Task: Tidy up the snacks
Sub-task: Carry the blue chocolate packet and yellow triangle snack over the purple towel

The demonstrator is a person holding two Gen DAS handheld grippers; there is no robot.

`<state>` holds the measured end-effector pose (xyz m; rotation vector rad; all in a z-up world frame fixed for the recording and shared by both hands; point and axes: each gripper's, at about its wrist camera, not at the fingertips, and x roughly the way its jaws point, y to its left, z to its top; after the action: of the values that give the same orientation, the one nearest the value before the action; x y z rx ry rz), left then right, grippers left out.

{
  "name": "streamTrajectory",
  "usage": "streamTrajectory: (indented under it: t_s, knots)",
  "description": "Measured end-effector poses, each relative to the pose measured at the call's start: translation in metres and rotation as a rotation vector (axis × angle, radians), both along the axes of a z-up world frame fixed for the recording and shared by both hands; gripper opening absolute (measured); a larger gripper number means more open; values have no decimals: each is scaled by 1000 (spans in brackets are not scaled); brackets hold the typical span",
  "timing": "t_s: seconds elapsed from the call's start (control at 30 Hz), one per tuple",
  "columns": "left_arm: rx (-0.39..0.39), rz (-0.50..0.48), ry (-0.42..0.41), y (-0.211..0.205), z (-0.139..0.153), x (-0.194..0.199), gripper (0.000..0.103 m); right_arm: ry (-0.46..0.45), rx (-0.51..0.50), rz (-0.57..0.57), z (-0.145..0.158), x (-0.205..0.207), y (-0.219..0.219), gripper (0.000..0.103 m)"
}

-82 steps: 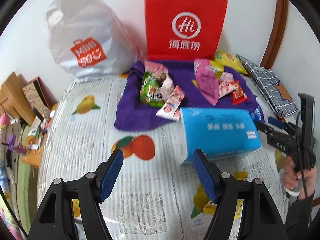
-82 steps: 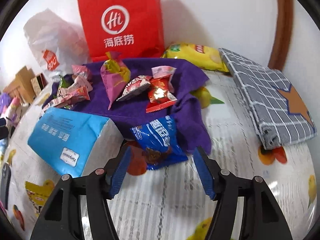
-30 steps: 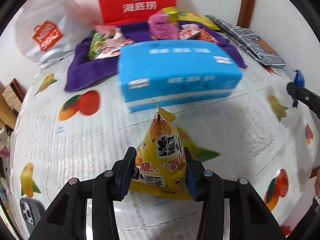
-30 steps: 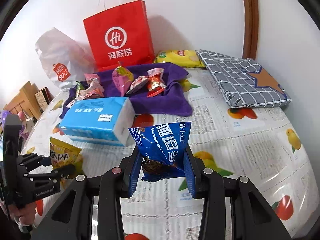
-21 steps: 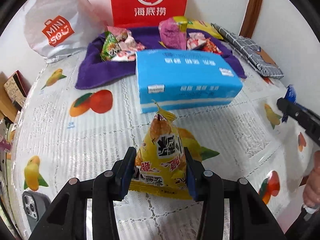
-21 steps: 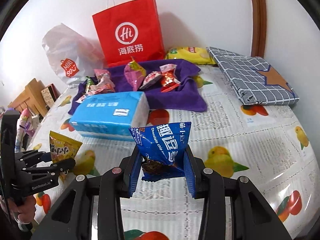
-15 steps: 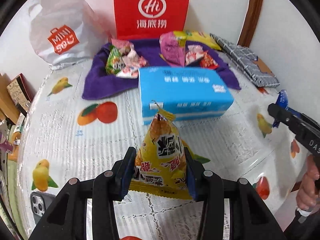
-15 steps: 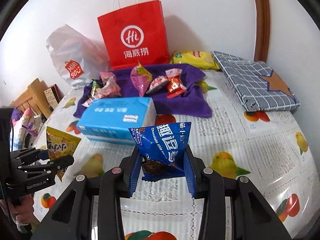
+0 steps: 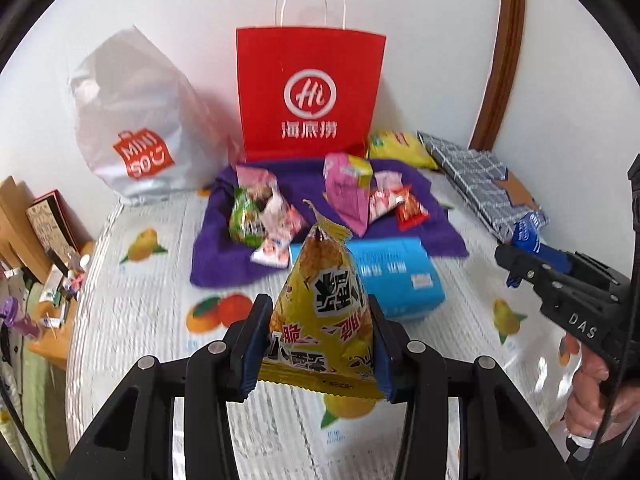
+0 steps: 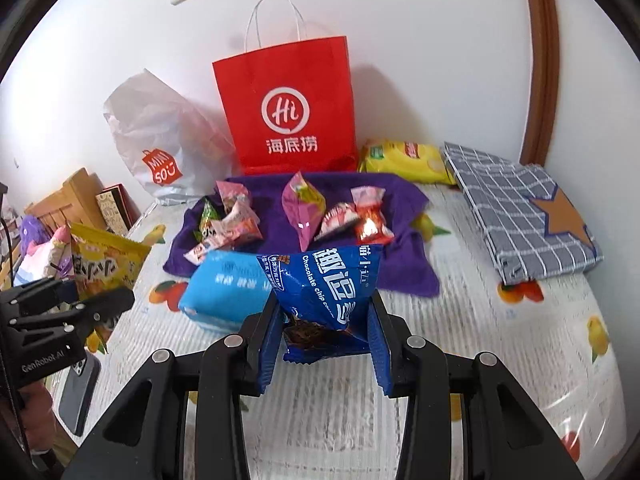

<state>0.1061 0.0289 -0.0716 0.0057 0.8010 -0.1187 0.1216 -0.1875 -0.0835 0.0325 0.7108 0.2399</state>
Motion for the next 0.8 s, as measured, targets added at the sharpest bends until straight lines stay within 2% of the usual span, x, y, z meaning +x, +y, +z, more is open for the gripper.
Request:
streamTrajectory:
  t_s: [0.33, 0.5, 0.63, 0.8]
  knots:
    - [-11, 66, -60, 14, 34, 51, 43, -44, 18, 37, 32, 61, 13, 40]
    - [-45, 112, -67, 25, 47, 86, 43, -57, 41, 33, 49, 105, 15, 40]
    - [-44, 143, -56, 26, 45, 118, 43, -44, 69, 33, 51, 136, 19, 40]
    - [-47, 146, -45, 24, 45, 157, 43, -29, 48, 31, 44, 166, 25, 40]
